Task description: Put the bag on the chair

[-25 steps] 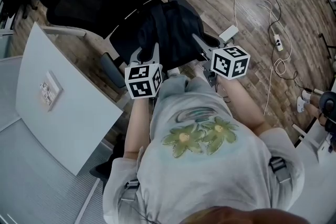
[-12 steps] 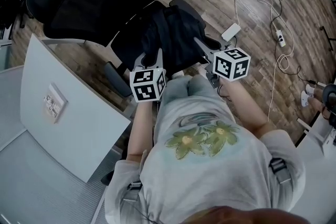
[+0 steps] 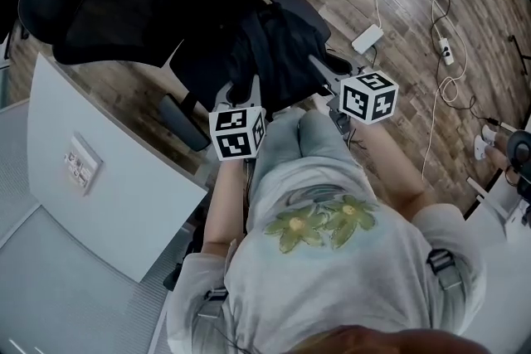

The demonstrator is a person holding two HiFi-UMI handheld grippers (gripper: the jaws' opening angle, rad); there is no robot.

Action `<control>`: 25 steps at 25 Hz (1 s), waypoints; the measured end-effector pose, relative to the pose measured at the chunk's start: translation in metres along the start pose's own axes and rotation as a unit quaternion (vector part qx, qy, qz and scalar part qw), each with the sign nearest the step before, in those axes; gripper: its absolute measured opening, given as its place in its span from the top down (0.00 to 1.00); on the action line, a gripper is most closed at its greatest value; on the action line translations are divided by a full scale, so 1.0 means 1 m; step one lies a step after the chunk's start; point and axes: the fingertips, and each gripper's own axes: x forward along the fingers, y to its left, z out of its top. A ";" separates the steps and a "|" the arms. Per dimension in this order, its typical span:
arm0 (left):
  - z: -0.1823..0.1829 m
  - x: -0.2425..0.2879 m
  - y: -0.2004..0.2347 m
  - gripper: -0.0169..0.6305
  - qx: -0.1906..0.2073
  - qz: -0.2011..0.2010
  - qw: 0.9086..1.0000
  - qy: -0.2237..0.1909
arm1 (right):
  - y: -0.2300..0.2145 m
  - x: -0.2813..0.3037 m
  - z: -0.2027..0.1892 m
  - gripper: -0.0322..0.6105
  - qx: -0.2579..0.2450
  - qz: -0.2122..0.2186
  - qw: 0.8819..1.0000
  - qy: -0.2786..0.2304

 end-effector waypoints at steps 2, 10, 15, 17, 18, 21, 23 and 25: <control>-0.004 0.007 0.002 0.88 -0.001 0.000 1.000 0.005 | -0.006 0.006 -0.003 0.81 -0.001 -0.001 1.000 0.005; -0.027 0.030 0.010 0.88 -0.011 0.003 1.000 0.025 | -0.023 0.027 -0.020 0.81 -0.008 0.003 1.000 0.026; -0.044 0.041 0.017 0.88 -0.014 0.004 0.999 0.033 | -0.032 0.040 -0.036 0.81 -0.013 0.004 0.999 0.037; -0.049 0.047 0.020 0.88 -0.020 0.006 0.999 0.034 | -0.036 0.045 -0.041 0.81 -0.010 0.002 0.999 0.042; -0.053 0.050 0.021 0.88 -0.023 0.007 0.999 0.035 | -0.039 0.047 -0.044 0.81 -0.008 0.001 0.999 0.045; -0.064 0.058 0.024 0.88 -0.028 0.010 0.999 0.041 | -0.046 0.053 -0.053 0.81 -0.004 -0.004 0.999 0.053; -0.071 0.065 0.025 0.88 -0.029 0.011 0.998 0.046 | -0.052 0.057 -0.060 0.81 -0.003 -0.011 0.998 0.057; -0.077 0.073 0.028 0.88 -0.030 0.010 0.998 0.052 | -0.058 0.063 -0.065 0.81 -0.001 -0.017 0.998 0.061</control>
